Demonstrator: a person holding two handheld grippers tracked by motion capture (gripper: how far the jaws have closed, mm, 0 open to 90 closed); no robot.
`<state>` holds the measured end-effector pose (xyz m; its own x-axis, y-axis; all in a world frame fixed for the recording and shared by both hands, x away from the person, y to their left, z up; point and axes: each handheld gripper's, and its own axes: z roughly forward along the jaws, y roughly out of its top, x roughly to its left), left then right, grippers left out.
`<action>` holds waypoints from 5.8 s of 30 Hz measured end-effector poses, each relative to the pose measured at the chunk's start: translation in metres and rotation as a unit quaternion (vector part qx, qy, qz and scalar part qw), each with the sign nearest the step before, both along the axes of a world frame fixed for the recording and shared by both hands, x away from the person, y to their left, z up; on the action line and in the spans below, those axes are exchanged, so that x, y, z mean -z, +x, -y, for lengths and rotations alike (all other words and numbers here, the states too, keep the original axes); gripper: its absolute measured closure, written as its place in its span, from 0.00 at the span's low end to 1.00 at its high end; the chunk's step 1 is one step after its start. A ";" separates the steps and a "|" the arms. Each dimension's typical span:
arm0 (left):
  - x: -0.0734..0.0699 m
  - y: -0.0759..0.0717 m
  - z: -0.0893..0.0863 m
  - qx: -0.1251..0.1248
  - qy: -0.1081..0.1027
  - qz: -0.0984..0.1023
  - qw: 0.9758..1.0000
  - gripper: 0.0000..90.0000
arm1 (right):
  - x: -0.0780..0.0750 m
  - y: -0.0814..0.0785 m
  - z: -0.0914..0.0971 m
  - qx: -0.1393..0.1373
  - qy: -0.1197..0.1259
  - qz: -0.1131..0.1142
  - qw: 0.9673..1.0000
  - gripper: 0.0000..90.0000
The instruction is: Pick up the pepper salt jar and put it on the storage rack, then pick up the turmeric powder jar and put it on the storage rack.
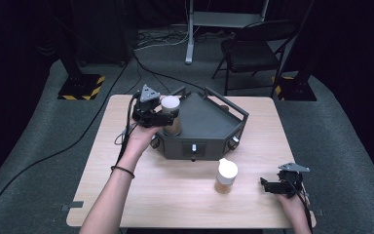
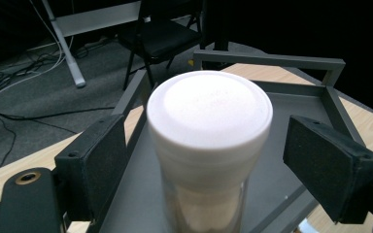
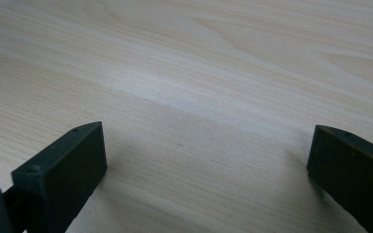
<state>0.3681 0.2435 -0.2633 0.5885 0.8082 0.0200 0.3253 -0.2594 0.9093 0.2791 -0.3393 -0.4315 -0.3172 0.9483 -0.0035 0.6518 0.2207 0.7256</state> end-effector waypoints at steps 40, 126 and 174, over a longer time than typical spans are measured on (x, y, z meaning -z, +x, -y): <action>0.041 -0.069 -0.064 -0.024 -0.011 0.014 1.000 0.08 | 0.000 0.000 0.000 0.000 0.000 0.000 1.000 0.00; 0.175 -0.077 -0.098 -0.099 0.068 -0.147 0.982 0.05 | 0.000 -0.001 0.000 0.001 0.000 0.000 1.000 0.00; 0.174 -0.075 -0.099 -0.096 0.069 -0.147 0.982 0.05 | -0.016 -0.015 0.009 0.000 0.027 0.029 0.999 0.04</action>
<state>0.2934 0.3423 -0.4378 0.4232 0.9060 -0.0104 0.6237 -0.2829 0.7287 0.2640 -0.3485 -0.4155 -0.3172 0.9479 0.0301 0.6081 0.1790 0.7734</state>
